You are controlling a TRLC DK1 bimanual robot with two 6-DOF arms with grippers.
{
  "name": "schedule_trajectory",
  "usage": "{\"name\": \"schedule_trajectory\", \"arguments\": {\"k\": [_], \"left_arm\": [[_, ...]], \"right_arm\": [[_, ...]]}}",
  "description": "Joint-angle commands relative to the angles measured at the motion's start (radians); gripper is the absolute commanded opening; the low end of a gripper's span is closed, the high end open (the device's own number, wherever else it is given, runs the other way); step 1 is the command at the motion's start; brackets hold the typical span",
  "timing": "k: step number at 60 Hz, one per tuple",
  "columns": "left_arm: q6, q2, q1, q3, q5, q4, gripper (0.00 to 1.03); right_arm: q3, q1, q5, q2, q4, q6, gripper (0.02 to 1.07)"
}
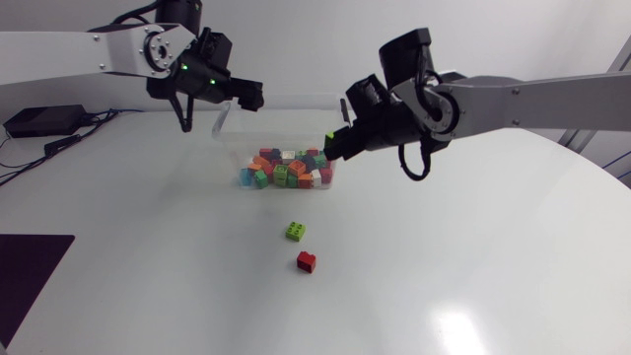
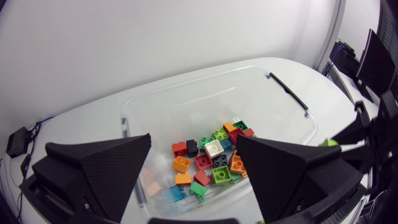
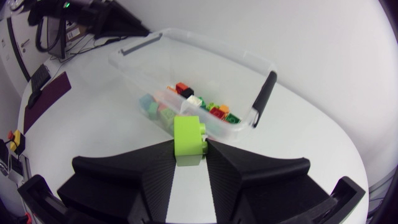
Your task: Place the duplo bricks in the container
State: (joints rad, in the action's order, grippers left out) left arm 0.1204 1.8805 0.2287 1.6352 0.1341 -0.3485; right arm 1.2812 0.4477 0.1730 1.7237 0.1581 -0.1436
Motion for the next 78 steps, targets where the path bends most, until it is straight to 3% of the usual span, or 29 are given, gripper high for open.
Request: {"name": "schedule_trajectory", "arguments": {"k": [1, 12, 29, 47, 49, 58, 60, 68, 78], "left_arm": [[0.065, -0.147, -0.012, -0.097, 0.019, -0.009, 0.99], [0.183, -0.351, -0.014, -0.325, 0.105, -0.017, 0.99], [0.291, -0.471, -0.009, -0.541, 0.188, 0.023, 0.99], [0.515, -0.471, 0.095, -0.732, 0.225, 0.092, 0.98], [0.539, -0.451, 0.107, -0.742, 0.228, 0.097, 0.98], [0.61, -0.371, 0.136, -0.776, 0.234, 0.221, 0.98], [0.63, -0.353, 0.139, -0.773, 0.242, 0.233, 0.98], [0.729, -0.242, 0.149, -0.726, 0.26, 0.249, 0.98], [0.874, -0.129, 0.158, -0.644, 0.288, 0.192, 0.98]], "right_arm": [[0.069, -0.012, 0.01, 0.013, 0.012, -0.011, 0.36], [0.208, 0.0, 0.008, 0.089, -0.003, 0.021, 0.36], [0.356, 0.055, -0.038, 0.232, -0.077, 0.039, 0.37], [0.61, 0.046, -0.059, 0.447, -0.015, 0.038, 0.39], [0.635, 0.045, -0.063, 0.47, -0.005, 0.038, 0.42], [0.681, 0.042, -0.09, 0.496, 0.032, 0.035, 0.84], [0.676, 0.042, -0.096, 0.485, 0.035, 0.035, 0.89], [0.563, 0.036, -0.096, 0.372, 0.032, 0.029, 0.97], [0.296, 0.026, -0.084, 0.18, -0.022, -0.001, 0.97]]}}
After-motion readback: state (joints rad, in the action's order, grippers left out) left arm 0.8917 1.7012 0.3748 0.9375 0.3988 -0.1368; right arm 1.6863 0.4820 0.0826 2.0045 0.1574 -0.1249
